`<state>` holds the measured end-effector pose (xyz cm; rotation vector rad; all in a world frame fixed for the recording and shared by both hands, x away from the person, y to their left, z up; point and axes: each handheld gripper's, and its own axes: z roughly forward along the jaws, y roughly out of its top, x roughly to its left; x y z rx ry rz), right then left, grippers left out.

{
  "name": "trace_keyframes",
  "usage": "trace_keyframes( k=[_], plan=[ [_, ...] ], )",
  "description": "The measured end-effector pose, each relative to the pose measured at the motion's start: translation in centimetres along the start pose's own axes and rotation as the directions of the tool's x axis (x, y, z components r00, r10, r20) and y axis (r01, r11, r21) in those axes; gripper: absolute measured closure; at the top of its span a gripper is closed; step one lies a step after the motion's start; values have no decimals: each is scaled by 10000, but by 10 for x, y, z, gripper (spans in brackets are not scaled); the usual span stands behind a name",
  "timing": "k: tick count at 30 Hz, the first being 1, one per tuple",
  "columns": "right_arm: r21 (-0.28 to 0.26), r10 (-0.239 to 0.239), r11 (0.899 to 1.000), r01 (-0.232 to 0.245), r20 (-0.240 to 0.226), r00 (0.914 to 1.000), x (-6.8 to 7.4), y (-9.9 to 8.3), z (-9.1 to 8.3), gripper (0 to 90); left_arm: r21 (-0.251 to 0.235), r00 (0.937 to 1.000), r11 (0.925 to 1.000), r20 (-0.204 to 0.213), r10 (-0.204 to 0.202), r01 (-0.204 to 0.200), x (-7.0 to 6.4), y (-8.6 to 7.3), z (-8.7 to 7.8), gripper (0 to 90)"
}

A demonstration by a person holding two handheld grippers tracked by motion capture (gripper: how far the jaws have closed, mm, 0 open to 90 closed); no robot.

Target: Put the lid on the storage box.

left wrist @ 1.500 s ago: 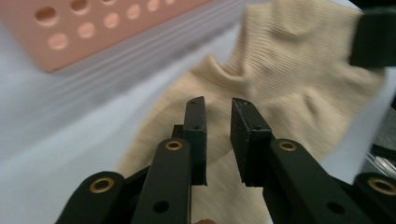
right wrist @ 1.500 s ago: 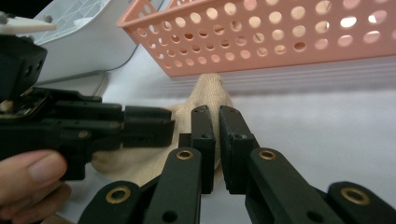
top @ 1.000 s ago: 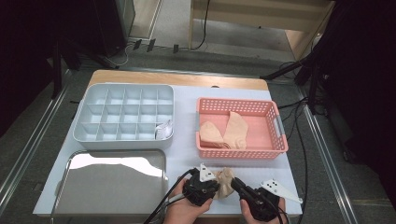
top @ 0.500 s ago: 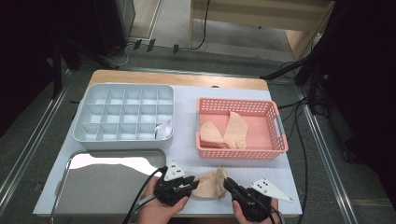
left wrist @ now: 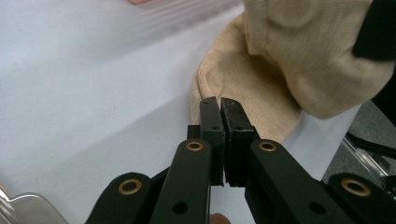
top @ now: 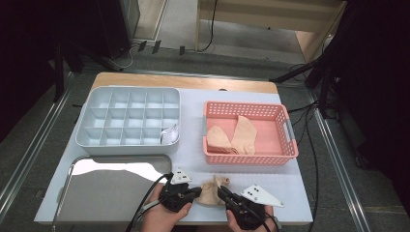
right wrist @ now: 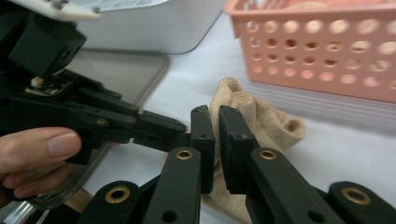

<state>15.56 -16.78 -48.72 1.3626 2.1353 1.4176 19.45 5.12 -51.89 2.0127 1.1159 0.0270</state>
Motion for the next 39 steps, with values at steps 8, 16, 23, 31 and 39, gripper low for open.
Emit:
trace_keyframes(
  k=[8, 16, 23, 31, 39],
  plan=[
    [618, -463, 9970, 475, -204, 9987, 13, -8, 21, 851, 60, 9999, 9999, 57, -135, 134, 5, -1, 1, 898],
    [506, -307, 9981, 359, -990, 9946, 12, -12, 23, 680, -72, 9992, 9992, 126, -384, 385, 7, -1, -1, 872],
    [-651, 277, 9972, -355, -1167, 9928, -5, -9, -3, 703, -376, 9985, 9979, 163, -529, 535, 11, 0, -13, 824],
    [24, 1327, 9911, -1328, 262, 9908, -27, -19, -2, 778, -783, 9976, 9953, 431, -541, 573, 13, 1, -32, 823],
    [741, 1301, 9884, -1324, 358, 9909, -24, -24, 12, 787, -84, 9986, 9998, 500, -162, 166, 7, -3, -14, 844]
  ],
)
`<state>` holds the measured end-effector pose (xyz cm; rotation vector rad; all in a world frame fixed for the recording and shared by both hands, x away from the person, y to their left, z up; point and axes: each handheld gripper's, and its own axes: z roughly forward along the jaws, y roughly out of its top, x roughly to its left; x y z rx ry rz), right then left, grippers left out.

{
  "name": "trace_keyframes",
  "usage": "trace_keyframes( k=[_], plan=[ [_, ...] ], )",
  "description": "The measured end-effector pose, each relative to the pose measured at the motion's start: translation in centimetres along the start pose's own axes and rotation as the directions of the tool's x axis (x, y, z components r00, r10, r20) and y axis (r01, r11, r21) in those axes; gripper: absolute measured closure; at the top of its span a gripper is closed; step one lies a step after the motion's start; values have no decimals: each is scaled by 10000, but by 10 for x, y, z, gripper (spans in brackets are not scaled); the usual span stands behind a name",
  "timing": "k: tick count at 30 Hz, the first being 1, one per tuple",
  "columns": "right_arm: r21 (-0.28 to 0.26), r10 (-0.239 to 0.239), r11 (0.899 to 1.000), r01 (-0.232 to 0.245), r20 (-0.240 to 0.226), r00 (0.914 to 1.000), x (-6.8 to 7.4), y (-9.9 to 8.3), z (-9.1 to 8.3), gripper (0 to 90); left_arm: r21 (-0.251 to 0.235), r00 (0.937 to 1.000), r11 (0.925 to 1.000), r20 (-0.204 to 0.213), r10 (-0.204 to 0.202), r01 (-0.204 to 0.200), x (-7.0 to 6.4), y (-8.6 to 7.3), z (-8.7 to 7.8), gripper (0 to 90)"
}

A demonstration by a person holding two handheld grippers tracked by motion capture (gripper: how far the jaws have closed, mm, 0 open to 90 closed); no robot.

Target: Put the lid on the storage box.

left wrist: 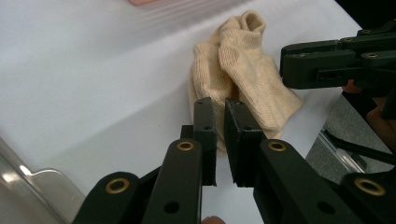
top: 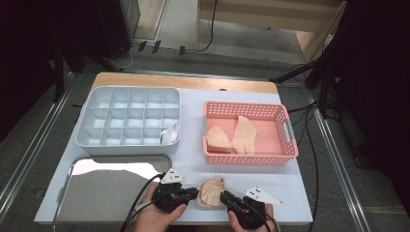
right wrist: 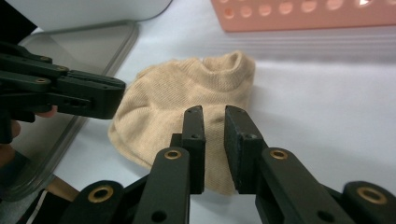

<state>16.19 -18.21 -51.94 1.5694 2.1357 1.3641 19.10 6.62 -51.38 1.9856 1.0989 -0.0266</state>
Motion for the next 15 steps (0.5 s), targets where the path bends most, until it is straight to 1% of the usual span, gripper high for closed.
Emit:
trace_keyframes(
  k=[2, 4, 5, 10, 11, 12, 15],
  plan=[
    [81, -15, 10000, 16, -65, 10000, 2, 0, 3, 794, 9, 9999, 10000, -107, -19, 19, 0, -1, 3, 851],
    [84, -97, 9999, 99, -145, 9998, 2, 0, 5, 798, 137, 9998, 9999, -215, 42, -39, 1, -1, 5, 853],
    [162, -77, 9998, 79, -154, 9999, 3, -1, 6, 800, 163, 9997, 9999, -242, 5, -1, 1, -1, 6, 855],
    [294, -315, 9990, 322, -222, 9993, 7, -2, 11, 808, 147, 9997, 9999, -261, -33, 37, 3, -2, 7, 849],
    [339, -364, 9987, 371, -185, 9992, 8, -2, 12, 808, 39, 9996, 10000, -281, -35, 36, 3, -2, 5, 837],
    [350, -472, 9982, 477, -155, 9988, 8, -3, 13, 808, 39, 9996, 10000, -281, -35, 36, 3, -2, 5, 827],
    [348, -508, 9981, 511, -88, 9987, 10, -3, 13, 805, -637, 9995, 9980, -326, -22, 1, 0, 1, -6, 817]
  ],
)
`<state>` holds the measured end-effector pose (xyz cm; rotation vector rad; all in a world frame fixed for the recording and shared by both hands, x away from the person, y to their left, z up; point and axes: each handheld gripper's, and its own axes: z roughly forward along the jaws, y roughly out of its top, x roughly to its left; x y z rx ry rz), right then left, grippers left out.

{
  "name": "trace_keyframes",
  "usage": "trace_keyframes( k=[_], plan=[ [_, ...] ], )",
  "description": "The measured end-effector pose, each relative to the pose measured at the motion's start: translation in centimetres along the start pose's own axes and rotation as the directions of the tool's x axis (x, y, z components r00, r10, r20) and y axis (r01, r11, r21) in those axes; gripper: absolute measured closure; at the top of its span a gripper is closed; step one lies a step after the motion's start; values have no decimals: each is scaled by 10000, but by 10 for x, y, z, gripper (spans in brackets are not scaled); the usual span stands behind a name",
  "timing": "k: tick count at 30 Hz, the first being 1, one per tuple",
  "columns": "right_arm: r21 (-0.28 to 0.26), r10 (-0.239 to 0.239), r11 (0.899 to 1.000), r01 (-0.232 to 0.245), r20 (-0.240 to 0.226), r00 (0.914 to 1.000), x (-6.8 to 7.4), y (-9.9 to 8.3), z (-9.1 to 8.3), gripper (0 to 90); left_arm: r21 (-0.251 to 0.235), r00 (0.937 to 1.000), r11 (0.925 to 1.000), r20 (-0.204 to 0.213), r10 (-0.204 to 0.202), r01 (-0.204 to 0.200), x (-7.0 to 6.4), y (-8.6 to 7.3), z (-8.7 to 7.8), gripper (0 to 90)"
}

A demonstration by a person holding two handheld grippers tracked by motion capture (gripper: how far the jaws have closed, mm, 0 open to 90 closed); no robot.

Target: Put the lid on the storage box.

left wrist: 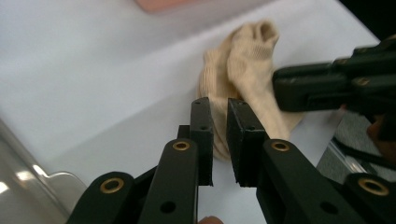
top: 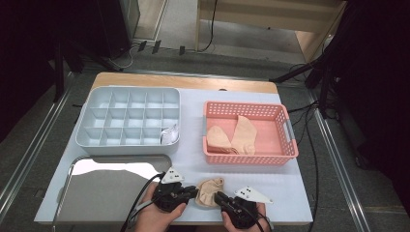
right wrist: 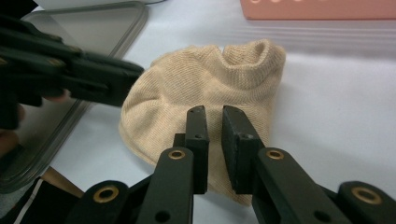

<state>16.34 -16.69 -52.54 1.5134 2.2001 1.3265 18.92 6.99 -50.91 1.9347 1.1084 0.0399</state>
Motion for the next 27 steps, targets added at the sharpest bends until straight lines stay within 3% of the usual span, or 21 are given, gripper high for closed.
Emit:
trace_keyframes(
  k=[4, 11, 13, 16, 18, 23, 27],
  plan=[
    [-3, -21, 10000, 21, 29, 10000, 0, 0, 0, 804, -357, 9997, 9992, 187, 182, -175, -8, 5, -6, 806],
    [5, -88, 10000, 88, 79, 9999, 1, -1, 1, 803, 295, 9993, 9991, 206, 301, -307, -17, 6, 10, 696],
    [11, -71, 10000, 71, 106, 9999, 1, -1, 1, 803, 360, 9995, 9989, 117, 300, -304, -18, 5, 13, 741],
    [6, -110, 9999, 110, 150, 9998, 1, -1, 2, 801, 386, 9989, 9986, 316, 349, -361, -17, 6, 12, 895],
    [8, -154, 9999, 154, 173, 9997, 1, -1, 2, 799, 382, 9982, 9985, 485, 364, -383, -17, 8, 8, 900],
    [-3, -284, 9996, 284, 266, 9992, 2, -2, 3, 798, 564, 9985, 9972, 268, 485, -500, -10, 7, 3, 900],
    [18, -355, 9994, 355, 328, 9988, 2, -2, 3, 801, 958, 9998, 9953, 178, 131, -147, 1, 0, 13, 900]
  ],
)
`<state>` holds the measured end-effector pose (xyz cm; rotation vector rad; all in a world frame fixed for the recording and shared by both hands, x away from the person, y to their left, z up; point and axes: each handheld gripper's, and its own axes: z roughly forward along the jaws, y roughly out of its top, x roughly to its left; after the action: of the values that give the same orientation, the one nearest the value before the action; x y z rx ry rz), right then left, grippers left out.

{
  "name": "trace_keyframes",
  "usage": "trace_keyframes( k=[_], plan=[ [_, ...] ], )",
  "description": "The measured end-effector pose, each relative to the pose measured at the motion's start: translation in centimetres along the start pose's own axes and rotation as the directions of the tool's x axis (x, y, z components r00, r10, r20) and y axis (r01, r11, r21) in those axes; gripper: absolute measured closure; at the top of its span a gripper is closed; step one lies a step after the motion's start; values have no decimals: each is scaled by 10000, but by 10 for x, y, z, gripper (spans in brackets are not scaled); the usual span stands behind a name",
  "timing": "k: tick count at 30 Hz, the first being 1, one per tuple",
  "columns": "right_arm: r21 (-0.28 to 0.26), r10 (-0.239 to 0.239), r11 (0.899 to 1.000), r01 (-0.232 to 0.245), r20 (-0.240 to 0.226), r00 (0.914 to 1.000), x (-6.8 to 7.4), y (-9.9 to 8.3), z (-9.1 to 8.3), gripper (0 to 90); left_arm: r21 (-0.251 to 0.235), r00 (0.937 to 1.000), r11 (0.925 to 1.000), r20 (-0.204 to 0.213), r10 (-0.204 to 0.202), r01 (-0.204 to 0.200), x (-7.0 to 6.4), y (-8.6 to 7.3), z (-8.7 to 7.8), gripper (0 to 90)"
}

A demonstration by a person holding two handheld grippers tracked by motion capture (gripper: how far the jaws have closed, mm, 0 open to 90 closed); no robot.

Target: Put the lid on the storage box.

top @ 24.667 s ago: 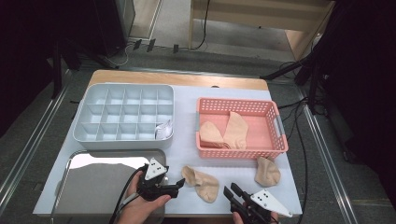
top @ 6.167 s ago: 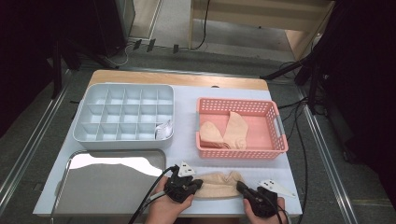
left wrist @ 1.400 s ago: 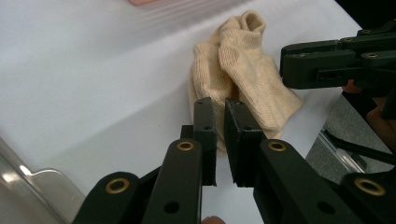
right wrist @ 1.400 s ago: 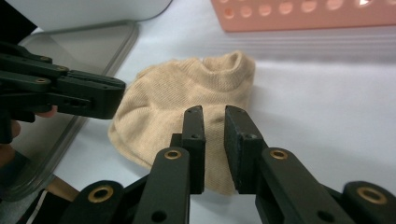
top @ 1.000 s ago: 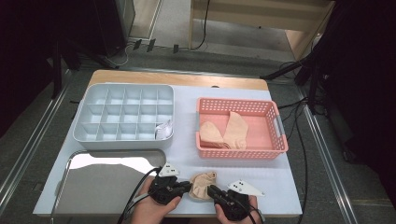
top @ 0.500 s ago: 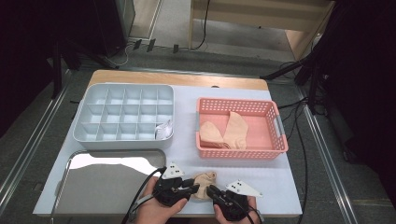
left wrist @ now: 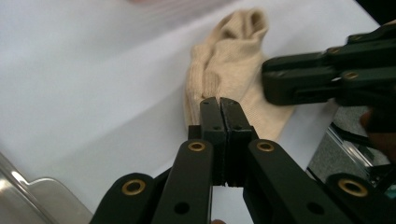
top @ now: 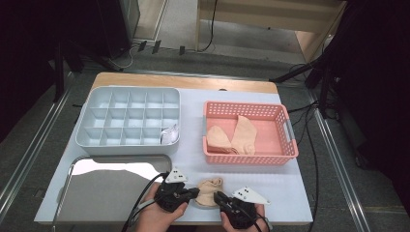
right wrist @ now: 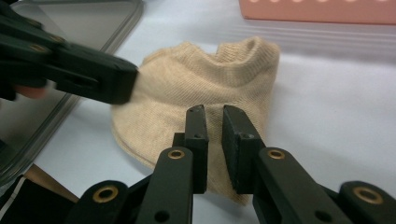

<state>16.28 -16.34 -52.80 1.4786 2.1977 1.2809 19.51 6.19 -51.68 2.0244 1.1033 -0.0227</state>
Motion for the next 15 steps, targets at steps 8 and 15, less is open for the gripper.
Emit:
trace_keyframes(
  k=[8, 15],
  plan=[
    [-967, 473, 9943, -459, 125, 9988, -4, -1, -19, 709, -125, 9997, 9998, -187, 148, -150, -1, -2, 2, 900],
    [-751, 1583, 9844, -1588, -130, 9873, -14, -9, -14, 648, -56, 9993, 9996, -228, 292, -293, -1, -3, 2, 900]
  ],
)
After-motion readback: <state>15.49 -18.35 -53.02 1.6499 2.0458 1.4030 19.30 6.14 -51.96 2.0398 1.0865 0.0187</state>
